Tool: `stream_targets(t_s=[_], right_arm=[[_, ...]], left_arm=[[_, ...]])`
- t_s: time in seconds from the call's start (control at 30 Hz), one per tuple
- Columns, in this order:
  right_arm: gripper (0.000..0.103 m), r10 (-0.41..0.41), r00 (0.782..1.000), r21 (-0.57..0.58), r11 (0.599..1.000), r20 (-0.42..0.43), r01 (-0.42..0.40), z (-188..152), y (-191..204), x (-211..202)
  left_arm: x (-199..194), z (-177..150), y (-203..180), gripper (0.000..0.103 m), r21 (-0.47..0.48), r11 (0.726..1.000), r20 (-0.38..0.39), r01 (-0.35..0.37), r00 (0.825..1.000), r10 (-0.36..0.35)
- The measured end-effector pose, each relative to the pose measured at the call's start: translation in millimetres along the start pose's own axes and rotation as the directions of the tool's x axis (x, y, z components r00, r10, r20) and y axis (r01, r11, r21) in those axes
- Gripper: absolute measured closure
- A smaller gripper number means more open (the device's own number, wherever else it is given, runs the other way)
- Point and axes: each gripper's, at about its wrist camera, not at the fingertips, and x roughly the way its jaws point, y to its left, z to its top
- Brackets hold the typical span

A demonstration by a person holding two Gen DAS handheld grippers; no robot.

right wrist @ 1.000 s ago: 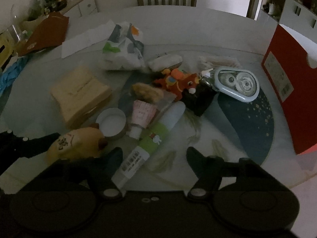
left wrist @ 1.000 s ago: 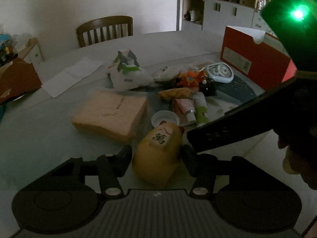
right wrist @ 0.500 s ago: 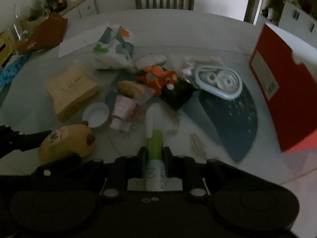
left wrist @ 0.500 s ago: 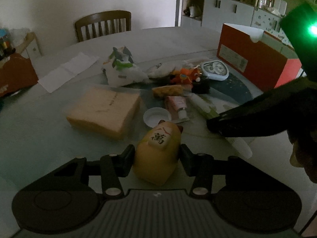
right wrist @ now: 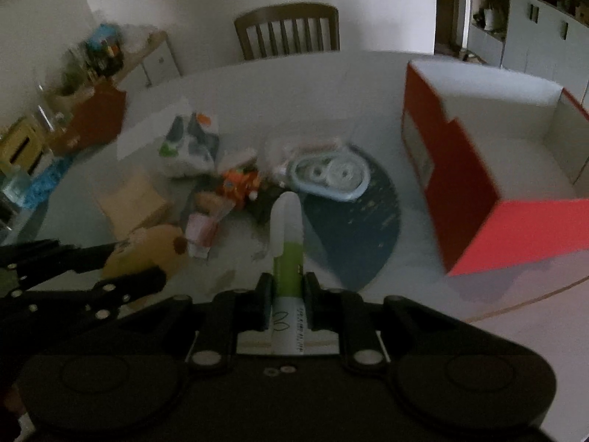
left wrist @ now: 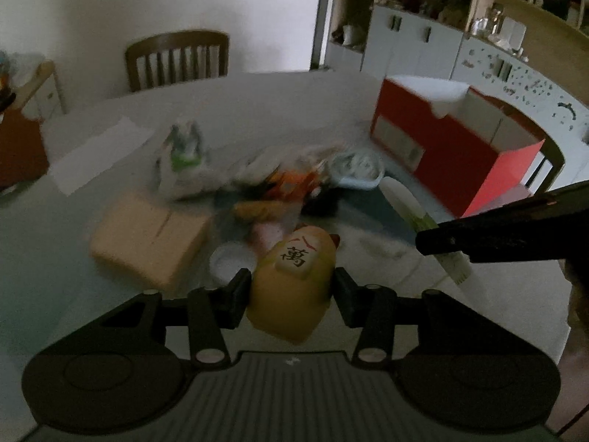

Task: Organize objects
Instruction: 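Carry the tube and figurine with both tools into the red box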

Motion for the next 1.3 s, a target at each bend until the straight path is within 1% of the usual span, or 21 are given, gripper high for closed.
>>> stream_targets(t_s=[0.13, 0.27, 0.53, 0.7, 0.97, 1.17, 1.3], right_arm=[[0.086, 0.022, 0.999, 0.001, 1.0, 0.043, -0.022, 11.9, -20.5, -25.6], [0.086, 0.031, 0.996, 0.008, 0.999, 0.078, -0.031, 27.2, -42.8, -42.5], [0.086, 0.004, 0.99, 0.036, 0.999, 0.144, -0.01, 56.6, -99.1, -58.3], [0.086, -0.021, 0.983, 0.051, 0.999, 0.181, 0.012, 72.1, -133.7, -61.6], [0.086, -0.077, 0.976, 0.065, 0.996, 0.201, 0.066, 88.2, -183.1, -52.8], [0.086, -0.113, 0.979, 0.117, 0.989, 0.172, 0.093, 96.5, -224.0, -33.3], [0.086, -0.128, 0.982, 0.146, 0.983, 0.138, 0.108, 98.4, -245.6, -15.8]], left_arm=[[-3.9, 22.1, -22.3, 0.056, 0.018, 1.0, 0.033, 0.014, 0.999, -0.014], [-3.2, 45.7, -46.6, 0.056, 0.037, 0.999, 0.066, 0.031, 0.997, -0.033], [12.9, 94.3, -100.7, 0.056, 0.069, 0.996, 0.113, 0.058, 0.991, -0.066], [31.8, 122.4, -136.5, 0.056, 0.096, 0.993, 0.123, 0.073, 0.989, -0.084], [69.7, 159.3, -182.7, 0.056, 0.116, 0.99, 0.098, 0.081, 0.991, -0.092], [102.1, 179.4, -212.2, 0.056, 0.168, 0.983, 0.058, 0.076, 0.995, -0.087], [127.7, 187.3, -230.2, 0.056, 0.211, 0.974, 0.016, 0.079, 0.996, -0.084]])
